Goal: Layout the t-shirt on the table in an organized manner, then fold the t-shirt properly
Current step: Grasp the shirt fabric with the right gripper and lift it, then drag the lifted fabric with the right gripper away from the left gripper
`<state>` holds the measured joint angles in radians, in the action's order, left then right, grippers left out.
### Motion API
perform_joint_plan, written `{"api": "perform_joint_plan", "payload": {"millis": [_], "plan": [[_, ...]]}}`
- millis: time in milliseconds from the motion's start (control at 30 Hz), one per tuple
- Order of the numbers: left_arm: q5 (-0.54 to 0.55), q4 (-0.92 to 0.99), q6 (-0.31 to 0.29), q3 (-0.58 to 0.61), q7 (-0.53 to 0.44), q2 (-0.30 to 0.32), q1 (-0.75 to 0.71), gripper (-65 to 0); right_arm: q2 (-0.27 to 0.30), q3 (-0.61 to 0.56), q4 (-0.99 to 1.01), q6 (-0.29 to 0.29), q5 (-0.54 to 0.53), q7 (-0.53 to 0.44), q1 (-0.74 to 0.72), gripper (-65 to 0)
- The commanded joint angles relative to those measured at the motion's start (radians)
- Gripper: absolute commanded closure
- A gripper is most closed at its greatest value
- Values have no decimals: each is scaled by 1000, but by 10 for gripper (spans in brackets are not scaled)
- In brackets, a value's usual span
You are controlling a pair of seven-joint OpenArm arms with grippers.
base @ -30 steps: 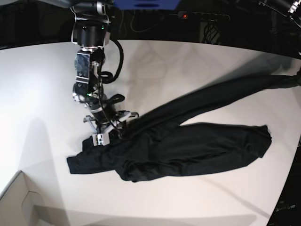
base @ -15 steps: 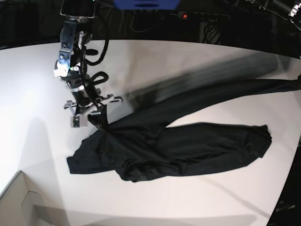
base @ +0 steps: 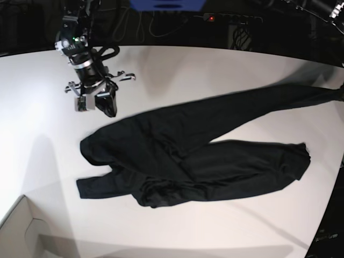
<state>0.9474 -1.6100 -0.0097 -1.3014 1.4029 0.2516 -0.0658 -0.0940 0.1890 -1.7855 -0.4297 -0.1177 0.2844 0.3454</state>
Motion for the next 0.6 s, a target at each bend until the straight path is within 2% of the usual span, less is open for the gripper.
{"api": "perform_joint_plan", "payload": {"millis": [0, 67, 133, 300, 433, 500, 567], "plan": [[37, -16, 12, -4, -7, 19, 7, -1, 1, -6, 5, -5, -15, -24, -19, 0], [35, -16, 12, -4, -7, 19, 5, -1, 3, -24, 36, -5, -14, 20, -50, -3], [35, -16, 12, -4, -7, 19, 5, -1, 13, -32, 56, -4, -12, 83, -85, -50], [35, -14, 12, -5, -7, 19, 4, -1, 15, -26, 95, -1, -12, 241, -182, -253], [35, -14, 10, -4, -7, 19, 4, -1, 17, -26, 149, -1, -12, 264, -225, -415], [35, -14, 10, -4, -7, 19, 4, -1, 17, -29, 174, -1, -12, 264, -239, -456], [35, -14, 10, -4, -7, 19, 4, -1, 17, -30, 203, -1, -12, 263, -259, -465]]}}
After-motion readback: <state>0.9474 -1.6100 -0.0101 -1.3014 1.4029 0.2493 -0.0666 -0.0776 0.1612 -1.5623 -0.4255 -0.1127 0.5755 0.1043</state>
